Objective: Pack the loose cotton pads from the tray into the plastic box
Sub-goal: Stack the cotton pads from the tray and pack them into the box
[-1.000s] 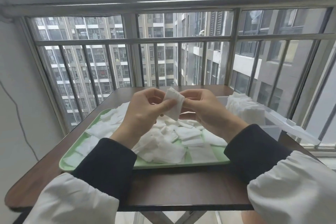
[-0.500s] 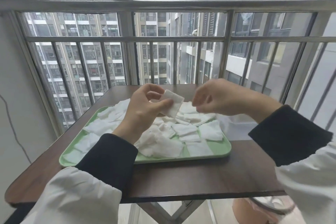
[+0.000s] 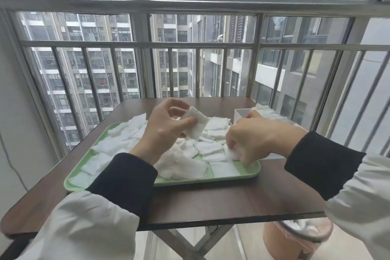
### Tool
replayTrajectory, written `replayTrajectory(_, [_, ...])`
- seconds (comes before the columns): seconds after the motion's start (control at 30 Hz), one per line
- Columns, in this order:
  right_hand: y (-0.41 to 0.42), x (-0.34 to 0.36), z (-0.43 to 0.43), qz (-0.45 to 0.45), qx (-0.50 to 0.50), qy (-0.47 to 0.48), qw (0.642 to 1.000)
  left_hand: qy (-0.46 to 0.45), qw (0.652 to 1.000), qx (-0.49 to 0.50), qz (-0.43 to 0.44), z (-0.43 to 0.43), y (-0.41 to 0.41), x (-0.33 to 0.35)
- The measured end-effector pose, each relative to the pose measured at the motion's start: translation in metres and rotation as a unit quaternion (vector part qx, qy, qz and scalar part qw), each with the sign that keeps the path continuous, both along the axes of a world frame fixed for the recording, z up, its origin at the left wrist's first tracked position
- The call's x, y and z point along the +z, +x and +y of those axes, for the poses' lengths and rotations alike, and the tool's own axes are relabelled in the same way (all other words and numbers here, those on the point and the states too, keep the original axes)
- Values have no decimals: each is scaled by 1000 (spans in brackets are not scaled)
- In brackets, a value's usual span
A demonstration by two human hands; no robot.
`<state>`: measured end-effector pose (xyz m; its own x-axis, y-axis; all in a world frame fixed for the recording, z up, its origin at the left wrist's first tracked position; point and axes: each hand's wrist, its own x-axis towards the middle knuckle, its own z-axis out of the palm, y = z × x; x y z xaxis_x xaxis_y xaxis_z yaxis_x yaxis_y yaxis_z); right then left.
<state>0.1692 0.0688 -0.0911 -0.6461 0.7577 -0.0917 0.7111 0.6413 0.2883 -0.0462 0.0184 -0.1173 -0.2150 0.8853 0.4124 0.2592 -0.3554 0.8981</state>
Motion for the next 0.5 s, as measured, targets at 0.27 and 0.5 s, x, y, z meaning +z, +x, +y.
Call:
replayTrajectory(0.27, [0, 13, -2, 54, -17, -130, 990, -3, 1000, 4, 6, 3, -1, -2])
replayTrajectory(0.5, [-16, 12, -4, 43, -48, -131, 989, -2, 1000, 1, -8, 3, 0, -2])
